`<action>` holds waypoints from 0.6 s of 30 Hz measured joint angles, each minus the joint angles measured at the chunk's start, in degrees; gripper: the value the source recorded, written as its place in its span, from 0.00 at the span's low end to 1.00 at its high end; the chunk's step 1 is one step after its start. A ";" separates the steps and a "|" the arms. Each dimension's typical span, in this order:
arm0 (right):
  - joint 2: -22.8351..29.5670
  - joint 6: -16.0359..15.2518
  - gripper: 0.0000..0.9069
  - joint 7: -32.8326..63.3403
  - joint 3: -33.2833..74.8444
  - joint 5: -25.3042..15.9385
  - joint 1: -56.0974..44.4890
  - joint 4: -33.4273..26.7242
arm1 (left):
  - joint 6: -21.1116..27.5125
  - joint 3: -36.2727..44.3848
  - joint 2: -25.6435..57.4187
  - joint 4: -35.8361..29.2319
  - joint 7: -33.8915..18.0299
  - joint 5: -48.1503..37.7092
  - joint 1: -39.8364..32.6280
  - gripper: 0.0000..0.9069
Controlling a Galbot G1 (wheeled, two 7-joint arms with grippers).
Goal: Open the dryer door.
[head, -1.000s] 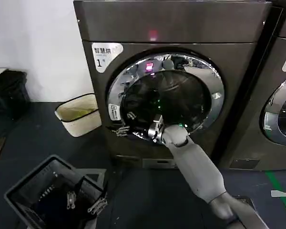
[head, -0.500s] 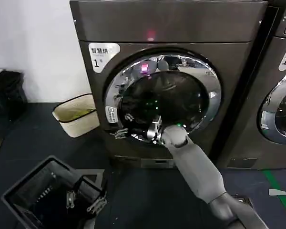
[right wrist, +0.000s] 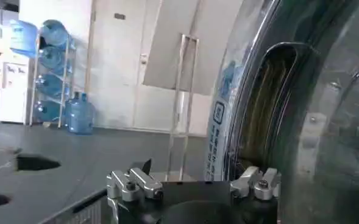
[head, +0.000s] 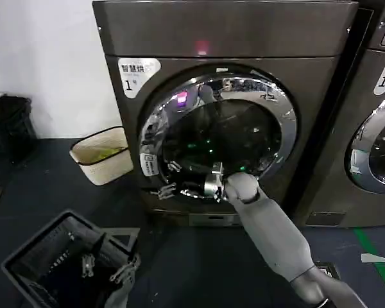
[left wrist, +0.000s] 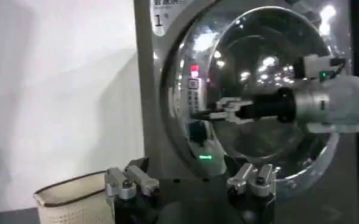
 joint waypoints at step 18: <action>-4.18 -1.52 1.00 -7.31 1.50 2.93 -3.20 5.18 | 1.18 -7.45 3.09 1.26 0.80 -7.55 -3.26 1.00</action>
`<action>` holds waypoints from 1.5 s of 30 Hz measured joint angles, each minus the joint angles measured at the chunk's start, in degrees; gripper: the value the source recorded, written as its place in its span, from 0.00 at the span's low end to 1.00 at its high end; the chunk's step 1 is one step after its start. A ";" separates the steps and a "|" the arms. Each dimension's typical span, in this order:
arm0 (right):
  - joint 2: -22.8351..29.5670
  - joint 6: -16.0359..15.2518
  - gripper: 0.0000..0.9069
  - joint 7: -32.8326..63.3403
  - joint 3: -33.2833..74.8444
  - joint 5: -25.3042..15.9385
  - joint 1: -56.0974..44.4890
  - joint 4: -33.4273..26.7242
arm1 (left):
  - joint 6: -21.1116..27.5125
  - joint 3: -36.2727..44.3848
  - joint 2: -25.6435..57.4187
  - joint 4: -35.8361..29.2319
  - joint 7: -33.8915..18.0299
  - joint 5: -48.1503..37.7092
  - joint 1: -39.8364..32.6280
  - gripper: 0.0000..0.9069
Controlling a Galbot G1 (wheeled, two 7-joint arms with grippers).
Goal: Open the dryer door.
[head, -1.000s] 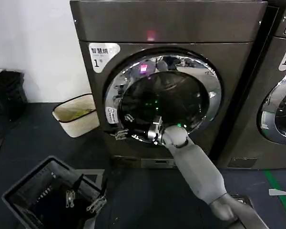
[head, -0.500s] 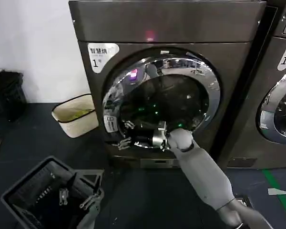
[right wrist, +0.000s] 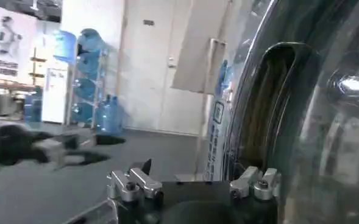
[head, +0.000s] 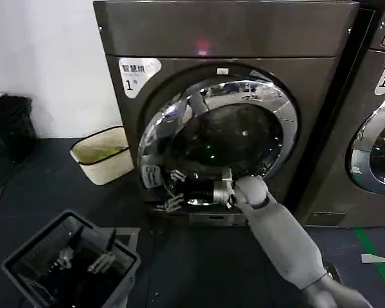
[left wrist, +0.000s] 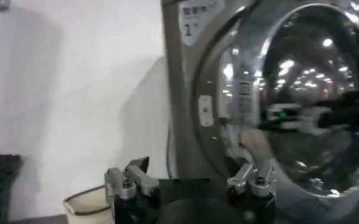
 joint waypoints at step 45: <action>-11.34 -4.21 1.00 -19.14 11.64 8.71 -16.25 18.41 | -4.07 4.25 25.16 19.30 18.56 -34.41 -19.82 1.00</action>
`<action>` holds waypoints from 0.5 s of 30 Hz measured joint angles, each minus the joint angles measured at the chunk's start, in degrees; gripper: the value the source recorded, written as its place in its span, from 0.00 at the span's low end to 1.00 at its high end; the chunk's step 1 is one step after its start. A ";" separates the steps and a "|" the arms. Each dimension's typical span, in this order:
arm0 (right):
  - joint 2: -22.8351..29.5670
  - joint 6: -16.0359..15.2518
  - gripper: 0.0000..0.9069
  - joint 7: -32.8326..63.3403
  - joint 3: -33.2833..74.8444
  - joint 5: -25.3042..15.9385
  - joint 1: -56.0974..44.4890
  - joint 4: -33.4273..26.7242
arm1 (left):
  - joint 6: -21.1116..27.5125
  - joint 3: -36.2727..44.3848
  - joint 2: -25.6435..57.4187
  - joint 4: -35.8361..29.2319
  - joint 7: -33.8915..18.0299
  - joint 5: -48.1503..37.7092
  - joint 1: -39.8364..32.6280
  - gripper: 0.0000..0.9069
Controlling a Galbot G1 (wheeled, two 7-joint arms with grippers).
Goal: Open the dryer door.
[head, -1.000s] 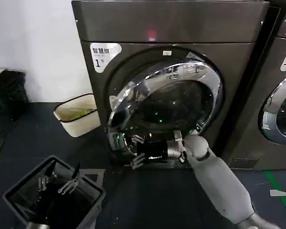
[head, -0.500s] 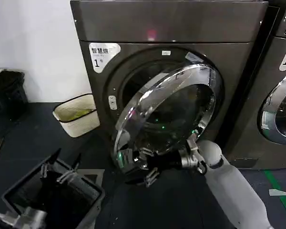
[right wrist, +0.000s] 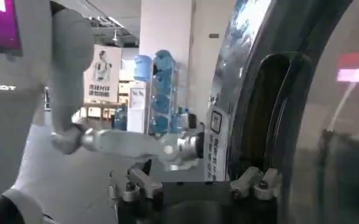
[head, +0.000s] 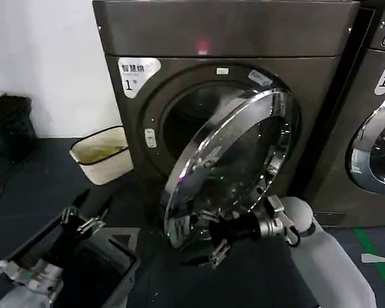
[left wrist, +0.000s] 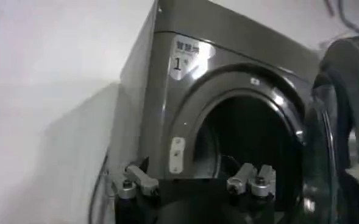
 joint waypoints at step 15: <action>-3.84 0.59 1.00 -0.36 8.25 4.42 -8.73 6.82 | -1.30 9.23 2.05 3.23 3.02 -0.93 -7.41 1.00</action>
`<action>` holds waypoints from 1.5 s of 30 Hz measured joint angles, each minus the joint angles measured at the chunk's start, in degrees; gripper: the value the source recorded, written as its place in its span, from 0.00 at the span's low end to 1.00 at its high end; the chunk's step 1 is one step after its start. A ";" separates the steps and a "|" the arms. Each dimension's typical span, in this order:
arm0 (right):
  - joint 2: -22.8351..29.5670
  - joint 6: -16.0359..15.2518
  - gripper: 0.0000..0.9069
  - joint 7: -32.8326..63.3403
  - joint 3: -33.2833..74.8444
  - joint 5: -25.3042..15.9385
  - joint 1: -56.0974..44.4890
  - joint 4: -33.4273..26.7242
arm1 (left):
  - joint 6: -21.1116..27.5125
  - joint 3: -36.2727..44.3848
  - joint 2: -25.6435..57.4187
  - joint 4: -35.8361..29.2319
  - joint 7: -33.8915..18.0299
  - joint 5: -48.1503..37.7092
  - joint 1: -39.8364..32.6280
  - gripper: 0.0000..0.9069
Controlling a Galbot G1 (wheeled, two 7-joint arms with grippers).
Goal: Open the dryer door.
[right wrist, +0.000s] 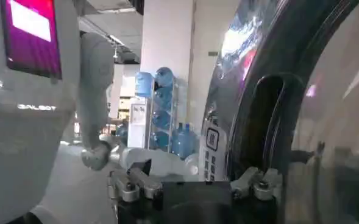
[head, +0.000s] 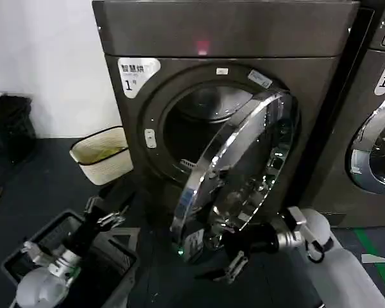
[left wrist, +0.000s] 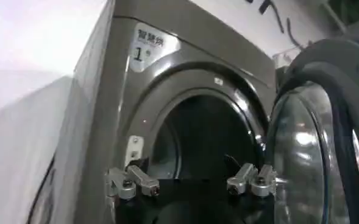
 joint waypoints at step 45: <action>0.63 3.36 1.00 0.96 27.76 -0.98 -18.05 -4.89 | 1.69 14.22 2.34 -3.04 5.04 -1.94 -6.67 1.00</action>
